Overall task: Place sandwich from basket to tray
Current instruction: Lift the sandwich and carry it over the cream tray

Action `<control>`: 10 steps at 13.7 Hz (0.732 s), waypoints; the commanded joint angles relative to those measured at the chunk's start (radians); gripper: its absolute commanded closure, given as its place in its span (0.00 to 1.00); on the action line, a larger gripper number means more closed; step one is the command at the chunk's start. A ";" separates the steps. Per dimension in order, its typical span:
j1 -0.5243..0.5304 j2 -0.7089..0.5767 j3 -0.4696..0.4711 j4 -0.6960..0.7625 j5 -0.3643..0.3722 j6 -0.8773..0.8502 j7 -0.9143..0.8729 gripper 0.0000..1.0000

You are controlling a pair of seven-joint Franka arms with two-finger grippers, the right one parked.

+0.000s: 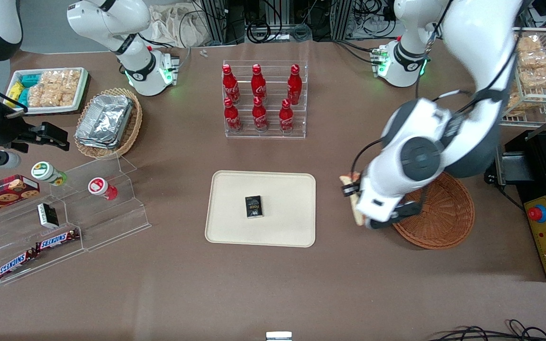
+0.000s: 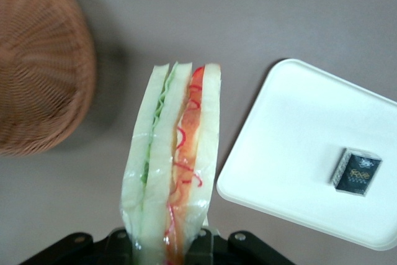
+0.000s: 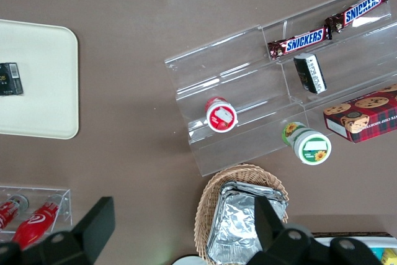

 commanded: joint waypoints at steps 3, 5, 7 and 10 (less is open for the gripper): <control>-0.112 0.188 0.009 0.076 0.085 0.140 0.007 1.00; -0.152 0.236 0.010 0.079 0.108 0.185 0.005 1.00; -0.193 0.282 0.010 0.082 0.140 0.234 -0.025 1.00; -0.210 0.320 0.010 0.079 0.220 0.248 -0.053 0.35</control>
